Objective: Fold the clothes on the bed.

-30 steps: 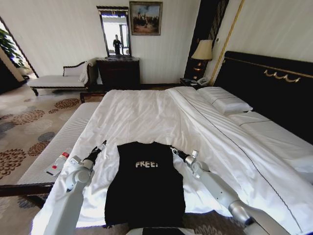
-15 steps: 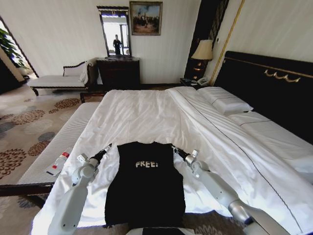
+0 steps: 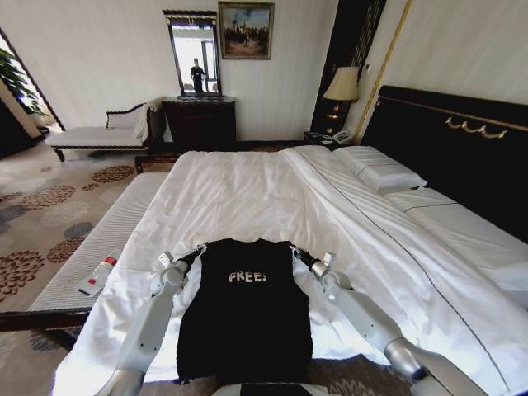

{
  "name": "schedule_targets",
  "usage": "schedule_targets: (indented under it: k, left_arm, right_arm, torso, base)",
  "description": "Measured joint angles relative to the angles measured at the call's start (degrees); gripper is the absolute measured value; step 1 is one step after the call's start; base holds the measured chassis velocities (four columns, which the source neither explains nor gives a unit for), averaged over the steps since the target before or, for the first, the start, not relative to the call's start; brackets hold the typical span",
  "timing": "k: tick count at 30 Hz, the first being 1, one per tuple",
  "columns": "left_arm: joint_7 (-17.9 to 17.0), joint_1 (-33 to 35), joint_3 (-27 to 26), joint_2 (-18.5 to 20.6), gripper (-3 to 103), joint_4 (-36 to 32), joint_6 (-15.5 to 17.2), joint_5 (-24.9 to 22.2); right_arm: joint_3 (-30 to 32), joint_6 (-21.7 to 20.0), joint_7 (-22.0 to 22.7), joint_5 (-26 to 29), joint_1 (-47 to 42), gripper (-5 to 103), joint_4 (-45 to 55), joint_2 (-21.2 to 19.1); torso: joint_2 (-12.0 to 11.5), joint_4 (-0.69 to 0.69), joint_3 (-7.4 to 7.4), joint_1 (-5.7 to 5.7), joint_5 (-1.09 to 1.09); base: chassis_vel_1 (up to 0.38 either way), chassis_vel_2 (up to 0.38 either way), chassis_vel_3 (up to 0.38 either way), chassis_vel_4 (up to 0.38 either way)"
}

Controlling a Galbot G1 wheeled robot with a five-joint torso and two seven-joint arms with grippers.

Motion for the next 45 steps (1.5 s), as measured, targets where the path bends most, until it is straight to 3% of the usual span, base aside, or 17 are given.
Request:
schedule_targets:
  k: [3,7,9,10,14,18,20,23,25,27,36,39,45]
  left_arm:
    - [0.1,-0.9,0.2,-0.5,93,1.3,-0.3,0.3]
    - [0.6,-2.2,0.3,-1.1,73,3.3,-0.9,0.4]
    - [0.6,-2.2,0.3,-1.0,73,3.3,-0.9,0.4]
    - [0.8,-2.3,0.3,-1.0,62,3.6,-1.1,0.4]
    - [1.1,-2.4,0.2,-0.9,52,3.8,-1.3,0.3]
    - [1.7,-2.4,0.2,-0.8,30,4.1,-1.6,0.1]
    - [1.8,-2.4,0.2,-0.8,30,4.1,-1.6,0.1]
    - [1.9,-2.3,0.1,-0.7,14,4.0,-1.7,0.1]
    - [1.9,-2.2,0.1,-0.7,14,3.9,-1.7,0.1]
    - [1.8,-1.9,-0.2,-0.3,4,2.8,-1.7,-0.1]
    - [0.2,-1.4,-1.4,5.2,2,-8.0,-0.6,-5.5]
    - [-1.0,-2.0,-2.1,8.5,2,-14.7,0.4,-9.8]
    - [-1.3,-4.2,-1.6,11.3,2,-17.3,1.1,-12.8]
  right_arm:
    - [0.0,0.1,0.1,0.0,0.1,0,-0.2,0.3]
    - [-0.1,0.2,0.1,-0.1,0.2,0,-0.4,0.6]
    - [-0.1,0.2,0.1,-0.1,0.3,0,-0.4,0.6]
    - [-0.1,0.2,0.1,-0.1,0.4,0,-0.5,0.6]
    - [-0.1,0.4,0.1,-0.2,0.6,0,-0.8,0.6]
    - [0.1,0.8,0.1,-0.3,0.6,0,-0.9,0.3]
    - [0.1,0.8,0.1,-0.3,0.6,0,-0.9,0.3]
    - [0.4,1.2,0.1,-0.3,0.3,0,-0.8,0.1]
    - [0.4,1.2,0.1,-0.3,0.3,0,-0.7,0.1]
    - [0.8,1.6,0.3,-0.2,0.0,0,0.6,-0.2]
    - [2.3,1.7,2.1,2.7,-1.4,0,12.5,-5.2]
    - [2.3,1.4,2.7,6.8,-0.7,0,20.5,-7.9]
    - [0.1,1.3,2.7,10.3,3.2,0,23.2,-9.4]
  torso:
    - [0.0,0.0,0.0,0.0,0.0]
    - [0.0,0.0,0.0,0.0,-0.01]
    - [0.0,0.0,0.0,0.0,-0.01]
    - [0.0,0.0,0.0,0.0,-0.01]
    - [0.0,0.01,0.0,0.0,-0.01]
    - [0.0,0.0,0.0,0.0,-0.01]
    - [0.0,0.0,0.0,0.0,-0.01]
    - [0.0,0.0,0.0,0.0,-0.01]
    - [0.0,0.0,0.0,0.0,-0.01]
    - [0.0,0.0,0.0,0.0,-0.01]
    - [0.0,0.0,0.0,-0.01,-0.03]
    - [0.0,0.0,-0.01,-0.01,-0.02]
    - [0.0,0.01,-0.01,-0.02,-0.03]
  base:
    - [0.0,0.0,0.0,0.0]
    - [0.0,0.0,0.0,0.0]
    - [0.0,0.0,0.0,0.0]
    - [0.0,0.0,0.0,0.0]
    - [0.0,0.0,0.0,0.0]
    - [0.0,0.0,0.0,0.0]
    - [0.0,0.0,0.0,0.0]
    - [0.0,0.0,0.0,0.0]
    - [0.0,0.0,0.0,0.0]
    - [0.0,0.0,0.0,0.0]
    - [0.0,0.0,0.0,0.0]
    - [0.0,0.0,0.0,0.0]
    - [0.0,0.0,0.0,0.0]
